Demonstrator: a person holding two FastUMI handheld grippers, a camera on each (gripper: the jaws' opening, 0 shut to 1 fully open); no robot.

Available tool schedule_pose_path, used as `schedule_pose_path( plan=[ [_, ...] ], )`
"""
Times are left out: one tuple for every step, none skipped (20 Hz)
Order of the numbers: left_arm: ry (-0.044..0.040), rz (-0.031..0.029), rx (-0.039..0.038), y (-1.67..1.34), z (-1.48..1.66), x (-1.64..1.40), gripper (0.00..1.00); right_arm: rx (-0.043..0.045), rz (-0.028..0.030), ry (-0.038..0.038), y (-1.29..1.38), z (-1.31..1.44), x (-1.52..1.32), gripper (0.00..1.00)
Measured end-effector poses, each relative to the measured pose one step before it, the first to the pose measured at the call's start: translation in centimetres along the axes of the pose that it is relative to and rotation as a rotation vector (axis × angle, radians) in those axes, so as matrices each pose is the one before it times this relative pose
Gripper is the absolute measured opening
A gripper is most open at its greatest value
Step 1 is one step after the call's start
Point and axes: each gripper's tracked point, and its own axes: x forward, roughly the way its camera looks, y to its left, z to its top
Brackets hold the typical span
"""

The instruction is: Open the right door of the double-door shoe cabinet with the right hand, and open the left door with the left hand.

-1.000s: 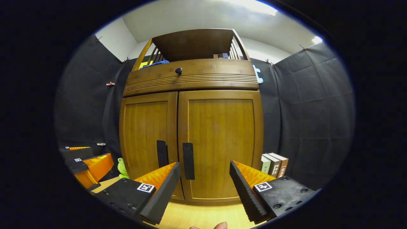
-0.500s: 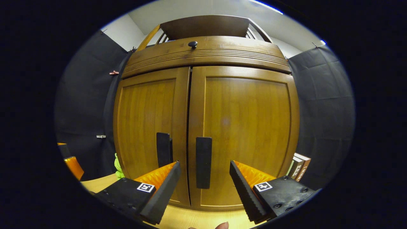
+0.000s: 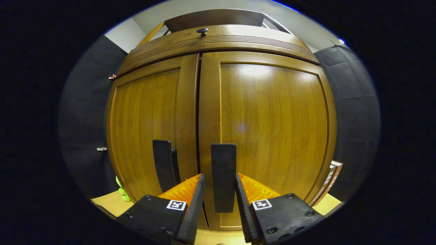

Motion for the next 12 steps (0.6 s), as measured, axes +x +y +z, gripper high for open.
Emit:
schedule_pose_path(
  plan=[
    [0.00179,0.00434,-0.00138,0.003,0.02,0.04,0.95,0.00518,0.00363,-0.00746,0.035,0.083,0.438,0.52],
    [0.00218,0.00485,-0.00293,0.033,-0.011,0.037,0.93,-0.00448,-0.01573,0.00392,-0.552,-0.222,-0.727,0.45],
    [0.00176,0.00274,-0.00253,0.033,0.086,0.01,0.94,0.00118,0.00037,0.0004,-0.001,0.186,1.41,0.41],
    [0.00119,0.00461,-0.00415,0.05,0.097,0.045,0.94,-0.00879,0.00335,0.001,0.109,-0.056,-0.307,0.37],
    [0.00008,0.00221,-0.00399,0.073,0.095,0.182,0.94,-0.01149,0.00822,-0.00408,0.111,0.273,-0.091,0.33],
    [-0.00159,0.00043,-0.00451,-0.048,0.211,-0.038,0.94,-0.00441,0.0134,0.00644,-0.067,-0.259,-0.073,0.3],
    [-0.00201,-0.00251,-0.00303,0.004,0.141,-0.091,0.94,0.00435,0.0129,0.00017,0.043,-0.005,-0.36,0.25],
    [-0.00189,-0.00043,-0.00165,-0.031,0.095,-0.161,0.94,0.0071,0.01003,0.00833,-0.055,-0.079,-0.204,0.25],
    [-0.00003,0.00077,-0.00017,0.021,0.088,-0.038,0.93,0.00524,0.00813,0.00027,-0.006,0.048,-0.281,0.25],
    [0.00164,0.00098,-0.00037,-0.025,-0.057,-0.065,0.93,-0.00163,0.00636,0.00404,0.015,0.05,-0.362,0.2],
    [0.00053,0.00016,-0.00108,-0.044,0.15,-0.038,0.94,-0.00334,0.00553,0.00126,-0.003,0.13,-0.522,0.25],
    [-0.00024,-0.0016,0.00035,-0.051,0.092,-0.062,0.94,0.00134,0.00826,0.00003,0.081,0.03,-0.551,0.25]
  ],
)
